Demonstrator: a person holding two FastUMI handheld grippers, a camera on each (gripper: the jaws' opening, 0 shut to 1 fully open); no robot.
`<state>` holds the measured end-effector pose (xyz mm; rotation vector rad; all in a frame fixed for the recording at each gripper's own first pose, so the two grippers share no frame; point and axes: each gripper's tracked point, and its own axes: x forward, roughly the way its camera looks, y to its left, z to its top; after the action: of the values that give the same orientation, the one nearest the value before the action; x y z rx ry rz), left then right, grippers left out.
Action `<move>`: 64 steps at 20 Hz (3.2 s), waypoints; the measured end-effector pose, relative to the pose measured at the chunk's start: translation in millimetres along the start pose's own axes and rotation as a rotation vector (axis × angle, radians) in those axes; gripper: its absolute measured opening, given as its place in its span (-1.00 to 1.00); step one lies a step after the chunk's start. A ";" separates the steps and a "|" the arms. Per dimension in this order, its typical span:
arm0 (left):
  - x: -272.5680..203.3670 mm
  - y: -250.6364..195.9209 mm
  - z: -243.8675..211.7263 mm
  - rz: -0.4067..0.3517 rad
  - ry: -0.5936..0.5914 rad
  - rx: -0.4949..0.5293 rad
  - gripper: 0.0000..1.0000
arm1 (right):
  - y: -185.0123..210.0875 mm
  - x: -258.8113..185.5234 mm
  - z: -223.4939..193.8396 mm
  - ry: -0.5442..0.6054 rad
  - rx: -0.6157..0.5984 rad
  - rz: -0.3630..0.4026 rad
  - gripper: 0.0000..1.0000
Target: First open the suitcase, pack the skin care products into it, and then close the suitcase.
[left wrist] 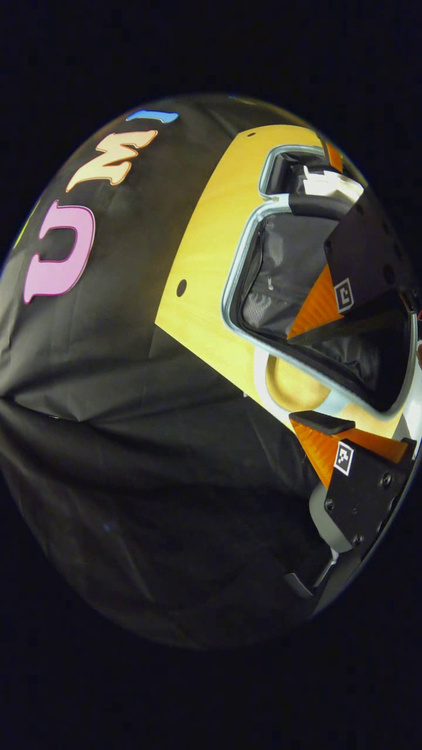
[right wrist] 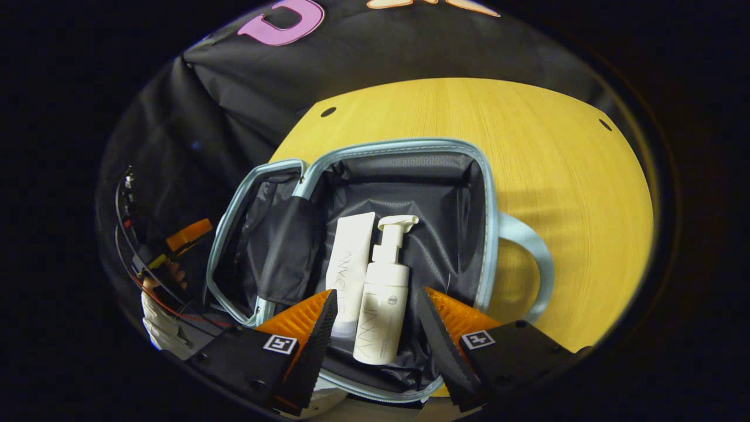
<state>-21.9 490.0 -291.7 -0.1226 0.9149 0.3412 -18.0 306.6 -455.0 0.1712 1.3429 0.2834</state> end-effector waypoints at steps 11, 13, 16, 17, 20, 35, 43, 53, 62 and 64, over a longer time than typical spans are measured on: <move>71.5 35.6 -28.5 0.015 0.196 -0.036 0.27 | -50.6 -37.9 21.1 -0.077 0.073 -0.089 0.73; 76.3 40.7 -34.0 0.012 0.232 -0.047 0.17 | -50.3 -37.9 20.4 -0.073 0.075 -0.091 0.73; 74.3 40.5 -38.1 -0.033 0.301 -0.057 -0.14 | -50.7 -39.0 21.1 -0.077 0.076 -0.089 0.73; 78.1 36.0 -41.7 -0.031 0.306 -0.051 -0.39 | -52.3 -40.3 22.4 -0.079 0.076 -0.092 0.73; 77.1 33.3 -43.8 -0.012 0.324 -0.040 -0.76 | -56.3 -45.4 25.3 -0.095 0.080 -0.093 0.73; -76.2 -50.9 79.0 -0.005 0.029 0.162 -0.98 | -73.4 -91.4 39.7 -0.230 0.053 0.009 0.73; -147.0 -163.5 110.4 -0.134 -0.116 0.193 -0.95 | -120.3 -147.9 51.6 -0.374 0.003 0.005 0.73; -183.8 -296.9 98.0 -0.353 -0.132 0.218 -1.00 | -166.4 -179.1 41.9 -0.414 0.057 -0.008 0.72; -187.2 -401.8 60.0 -0.598 -0.069 0.202 -1.00 | -199.2 -204.5 41.1 -0.450 0.085 -0.058 0.72; -184.5 -421.1 45.2 -0.639 -0.042 0.201 -1.00 | -207.6 -208.9 40.3 -0.454 0.095 -0.074 0.72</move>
<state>52.2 61.8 -134.7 -0.2127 0.8160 -0.3388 1.2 47.8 -310.0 0.2487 0.9099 0.1083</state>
